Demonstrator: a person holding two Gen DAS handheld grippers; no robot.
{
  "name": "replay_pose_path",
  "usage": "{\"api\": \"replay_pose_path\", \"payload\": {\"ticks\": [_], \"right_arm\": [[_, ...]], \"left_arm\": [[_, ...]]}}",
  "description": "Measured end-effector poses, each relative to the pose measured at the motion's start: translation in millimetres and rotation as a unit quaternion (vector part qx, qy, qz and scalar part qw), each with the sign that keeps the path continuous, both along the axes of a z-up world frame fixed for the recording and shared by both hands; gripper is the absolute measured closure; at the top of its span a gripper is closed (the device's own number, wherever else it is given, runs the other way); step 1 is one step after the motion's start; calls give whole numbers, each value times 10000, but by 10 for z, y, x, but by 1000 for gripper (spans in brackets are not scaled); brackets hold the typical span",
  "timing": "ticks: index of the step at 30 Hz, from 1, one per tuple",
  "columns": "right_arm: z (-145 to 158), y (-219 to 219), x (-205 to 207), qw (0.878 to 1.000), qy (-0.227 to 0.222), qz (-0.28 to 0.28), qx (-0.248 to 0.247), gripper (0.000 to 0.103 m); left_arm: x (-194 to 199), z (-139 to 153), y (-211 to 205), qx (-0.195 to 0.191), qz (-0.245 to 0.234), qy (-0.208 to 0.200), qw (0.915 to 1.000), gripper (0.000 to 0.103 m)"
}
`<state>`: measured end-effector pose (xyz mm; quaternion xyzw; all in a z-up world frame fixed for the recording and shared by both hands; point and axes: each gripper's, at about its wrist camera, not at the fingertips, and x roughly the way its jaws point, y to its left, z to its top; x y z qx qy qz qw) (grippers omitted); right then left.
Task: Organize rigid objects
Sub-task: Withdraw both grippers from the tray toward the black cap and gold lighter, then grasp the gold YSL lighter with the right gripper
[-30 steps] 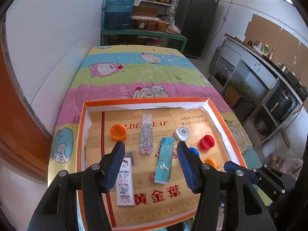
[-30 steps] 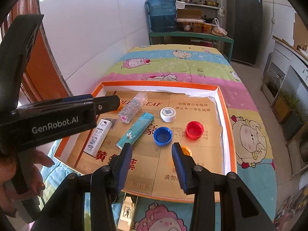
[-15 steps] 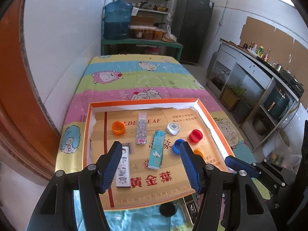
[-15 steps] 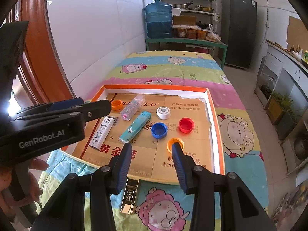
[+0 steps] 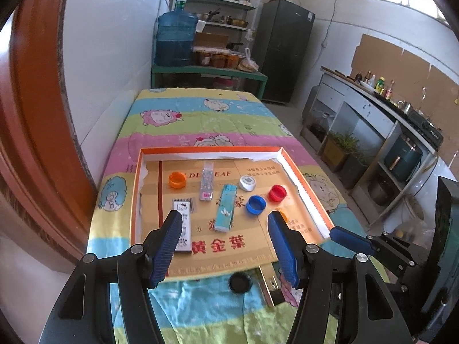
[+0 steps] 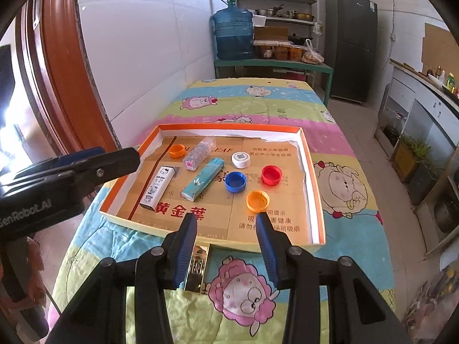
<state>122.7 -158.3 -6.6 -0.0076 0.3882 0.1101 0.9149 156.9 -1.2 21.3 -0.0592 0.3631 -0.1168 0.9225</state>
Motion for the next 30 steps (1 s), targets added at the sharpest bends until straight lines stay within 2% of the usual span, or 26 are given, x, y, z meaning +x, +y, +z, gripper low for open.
{"api": "replay_pose_path", "payload": {"ticks": [11,20,30], "right_arm": [[-87,26,-186,10000,85,-27,0,60],[-519,255,-180,9985,542,-13,-76,60],[-778,383,-37,9968,666,-113,-416,60]], "left_arm": [[-280,-147,144,-171,152,85,9997,39],[-416,-336,272,-234,283,251,9990,39],[-451,-531,351,-259,315,416,9983,39]]}}
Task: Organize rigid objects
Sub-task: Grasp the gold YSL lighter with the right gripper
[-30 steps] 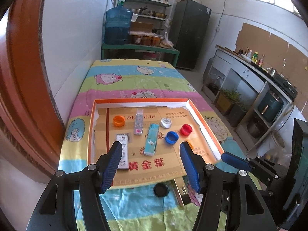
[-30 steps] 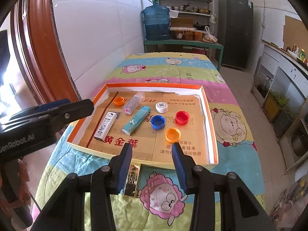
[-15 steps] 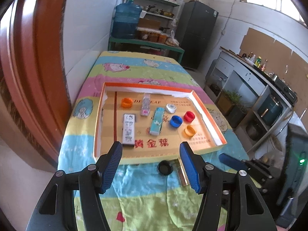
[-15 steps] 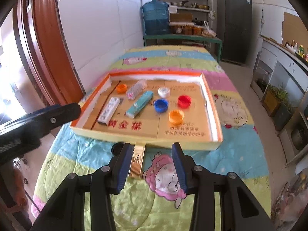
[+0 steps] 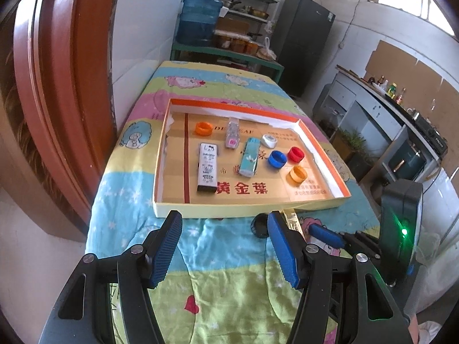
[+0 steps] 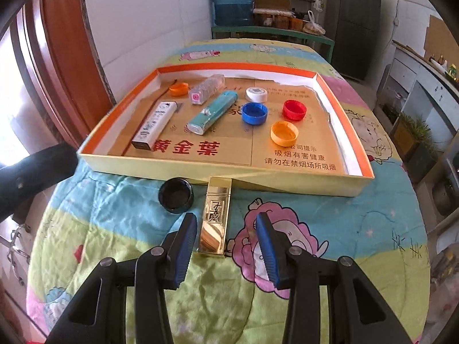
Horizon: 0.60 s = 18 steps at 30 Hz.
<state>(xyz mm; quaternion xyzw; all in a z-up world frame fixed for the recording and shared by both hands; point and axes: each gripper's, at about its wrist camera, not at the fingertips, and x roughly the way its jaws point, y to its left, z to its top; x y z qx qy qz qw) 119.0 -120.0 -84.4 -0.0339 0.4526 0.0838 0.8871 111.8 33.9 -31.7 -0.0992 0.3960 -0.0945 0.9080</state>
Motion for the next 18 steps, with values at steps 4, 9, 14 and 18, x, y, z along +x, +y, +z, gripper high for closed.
{"api": "replay_pose_path", "payload": {"ticks": [4,9,14,18], "right_arm": [[-52,53,80,9999,29,87,-47,72],[-34,48,83,9997,9,251,72,84],[76,-308,-93,9994,-116,-25,322,85],[173,-478,-206,9992,-240,-93,299,84]], "left_arm": [[14,-83,-83,105,-145,89,9998,39],[77,-183,-238,289,-384,247,9985,39],[216,-353,-500,632,-651,512,9946,39],[332,-495,-686,726,-738,656,9925,39]]}}
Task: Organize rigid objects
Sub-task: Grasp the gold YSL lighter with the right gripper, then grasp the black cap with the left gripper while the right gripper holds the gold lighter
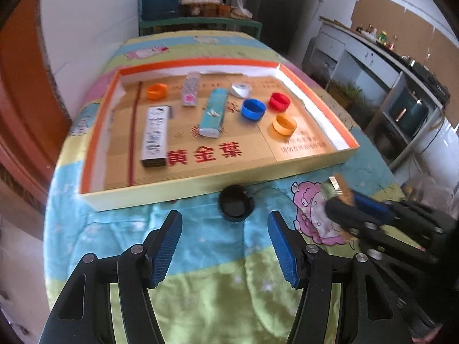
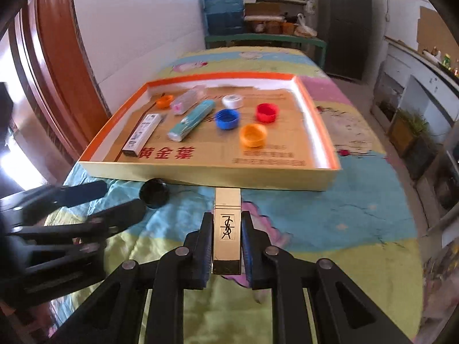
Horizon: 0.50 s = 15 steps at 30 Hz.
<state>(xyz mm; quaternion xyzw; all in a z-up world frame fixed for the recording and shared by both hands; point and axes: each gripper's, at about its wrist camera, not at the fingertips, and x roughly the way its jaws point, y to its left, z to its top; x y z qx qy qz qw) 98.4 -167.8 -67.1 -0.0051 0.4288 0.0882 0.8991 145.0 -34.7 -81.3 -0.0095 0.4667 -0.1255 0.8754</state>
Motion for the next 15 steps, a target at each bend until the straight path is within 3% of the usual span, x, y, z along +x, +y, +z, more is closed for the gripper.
{"api": "replay_pose_path", "payload": {"ticks": [9,13,15], "right_arm": [[-36,-155,-21,9999,87,0,140,84],[-71,-165,-8,9998,126,15,171,84],[-82,-162,-1,9997,136,14,178,84]], "left_arm": [[172,-145,-85,170,276,53,9995,40],[174,-141,-46,254,385,-46,9989,72],[169,-134,7,137,403,-34,9991,72]]}}
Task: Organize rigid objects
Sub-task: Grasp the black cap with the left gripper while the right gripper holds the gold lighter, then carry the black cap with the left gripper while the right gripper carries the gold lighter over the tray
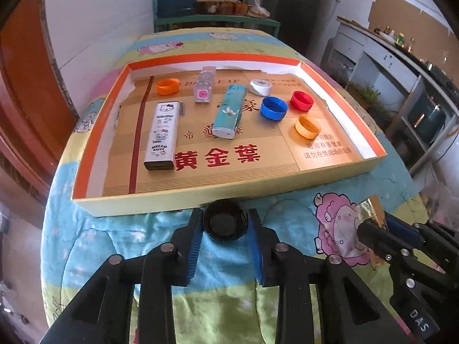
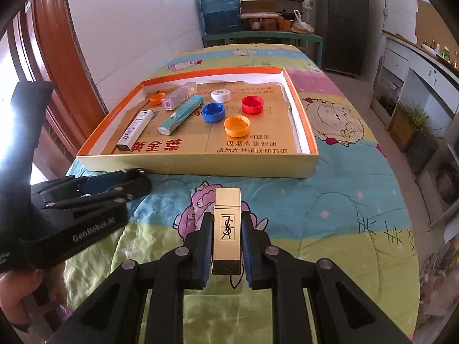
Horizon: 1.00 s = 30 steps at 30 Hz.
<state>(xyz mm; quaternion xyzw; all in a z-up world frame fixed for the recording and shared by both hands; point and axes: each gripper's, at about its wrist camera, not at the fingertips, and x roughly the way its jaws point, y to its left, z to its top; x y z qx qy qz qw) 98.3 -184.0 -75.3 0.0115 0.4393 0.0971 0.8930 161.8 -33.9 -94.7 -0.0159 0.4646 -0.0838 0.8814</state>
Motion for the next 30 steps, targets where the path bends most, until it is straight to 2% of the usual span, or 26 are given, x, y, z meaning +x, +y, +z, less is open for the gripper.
{"api": "replay_pose_path", "payload": {"ticks": [9,16,30], "right_arm": [[56,41,36,10000,-39,62,24,84],[259,86,77,9996,-234,154,47,84],[573,285,393,9973,-569,450,114,84]], "left_arm": [[-120,219,135,-213,58,-200,9996,72],[-166,474,201,-367,27,-425,9984,72],[-15,795,213,-422,-11,-767,9962,72]]}}
